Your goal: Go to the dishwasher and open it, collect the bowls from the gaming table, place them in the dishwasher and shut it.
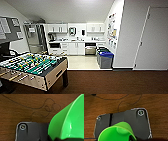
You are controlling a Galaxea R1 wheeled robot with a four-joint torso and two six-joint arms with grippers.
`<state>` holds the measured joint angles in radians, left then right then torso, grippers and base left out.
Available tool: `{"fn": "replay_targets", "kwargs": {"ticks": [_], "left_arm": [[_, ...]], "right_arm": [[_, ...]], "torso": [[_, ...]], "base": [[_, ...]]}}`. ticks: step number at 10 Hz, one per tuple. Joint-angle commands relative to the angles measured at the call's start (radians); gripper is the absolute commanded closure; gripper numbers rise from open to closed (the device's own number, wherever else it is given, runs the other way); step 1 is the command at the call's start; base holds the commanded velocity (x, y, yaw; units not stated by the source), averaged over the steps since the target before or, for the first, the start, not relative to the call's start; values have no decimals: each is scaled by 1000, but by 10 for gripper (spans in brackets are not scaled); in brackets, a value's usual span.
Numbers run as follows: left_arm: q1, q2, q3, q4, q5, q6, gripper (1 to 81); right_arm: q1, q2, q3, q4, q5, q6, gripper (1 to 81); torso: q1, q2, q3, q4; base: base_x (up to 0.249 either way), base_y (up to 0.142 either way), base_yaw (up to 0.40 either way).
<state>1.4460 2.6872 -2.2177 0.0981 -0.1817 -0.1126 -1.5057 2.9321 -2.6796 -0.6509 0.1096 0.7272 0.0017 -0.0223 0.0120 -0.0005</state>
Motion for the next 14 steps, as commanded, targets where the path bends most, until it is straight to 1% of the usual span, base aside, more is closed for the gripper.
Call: {"fn": "replay_targets", "kwargs": {"ticks": [1, 11, 14], "left_arm": [[-58, -19, 18, 14, 31, -2, 811], [-60, -18, 18, 15, 31, -4, 811], [-58, -18, 18, 15, 31, -2, 811]], "right_arm": [[60, -9, 0, -9, -30, -2, 811], [58, -8, 0, -15, -30, -2, 811], [60, -8, 0, -15, -30, -2, 811]], "torso": [[0, 0, 0, 0], [0, 0, 0, 0], [-2, -2, 1, 0]], "base": [[0, 0, 0], [0, 0, 0], [75, 0, 0]]}}
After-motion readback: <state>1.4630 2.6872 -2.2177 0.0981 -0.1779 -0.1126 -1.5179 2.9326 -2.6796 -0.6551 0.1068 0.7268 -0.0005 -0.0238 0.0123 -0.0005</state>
